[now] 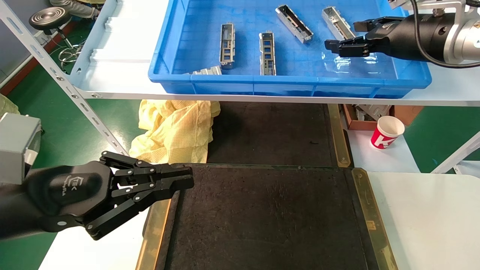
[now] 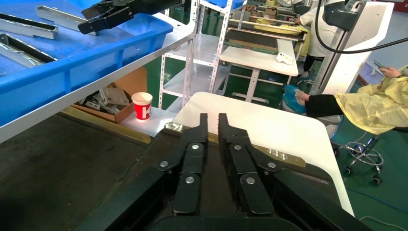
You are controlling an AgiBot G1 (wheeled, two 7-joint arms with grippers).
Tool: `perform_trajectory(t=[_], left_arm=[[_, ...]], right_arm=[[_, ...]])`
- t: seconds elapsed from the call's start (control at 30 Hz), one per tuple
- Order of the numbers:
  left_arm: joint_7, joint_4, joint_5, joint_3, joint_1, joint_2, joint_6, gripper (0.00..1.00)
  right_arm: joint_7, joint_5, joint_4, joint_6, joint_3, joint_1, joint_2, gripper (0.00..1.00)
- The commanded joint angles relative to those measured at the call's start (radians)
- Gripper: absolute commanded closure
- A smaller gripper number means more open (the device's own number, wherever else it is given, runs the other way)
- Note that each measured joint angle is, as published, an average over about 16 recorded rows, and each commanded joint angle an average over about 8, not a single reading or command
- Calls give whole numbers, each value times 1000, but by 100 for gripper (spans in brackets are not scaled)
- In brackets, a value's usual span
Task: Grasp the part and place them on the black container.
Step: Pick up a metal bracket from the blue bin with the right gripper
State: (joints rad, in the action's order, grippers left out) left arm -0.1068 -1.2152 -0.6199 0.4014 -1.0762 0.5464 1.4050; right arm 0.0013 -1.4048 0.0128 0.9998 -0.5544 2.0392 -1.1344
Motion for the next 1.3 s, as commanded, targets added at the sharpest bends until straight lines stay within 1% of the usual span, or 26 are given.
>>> perform_trajectory(t=[0.03,0.17,0.5,0.6,0.77,0.9,1.03,1.17,1.3], left_arm=[[0,0,0,0,0,0,0,0],[0,0,0,0,0,0,0,0],[0,0,0,0,0,0,0,0],[0,0,0,0,0,0,0,0],[0,0,0,0,0,0,0,0],[0,0,0,0,0,0,0,0],[0,0,0,0,0,0,0,0],[0,0,0,0,0,0,0,0],[0,0,0,0,0,0,0,0]], right_arm=[[-5,5,-2,-9,3,-4,0,100],[-20,4,-2,-46,3,-9,-7,100],[-35,12,-11,-170,9,-23,-29,100],[-35,19,-11,-185,14,-28,-32,100],[-40,31,-7,-188,22,-34,-35,100],[-49,42,2,-176,30,-32,-34,100],[-61,55,14,-141,39,-23,-25,100],[-75,67,26,-77,46,-9,-3,100],[-91,75,39,26,51,7,32,100]])
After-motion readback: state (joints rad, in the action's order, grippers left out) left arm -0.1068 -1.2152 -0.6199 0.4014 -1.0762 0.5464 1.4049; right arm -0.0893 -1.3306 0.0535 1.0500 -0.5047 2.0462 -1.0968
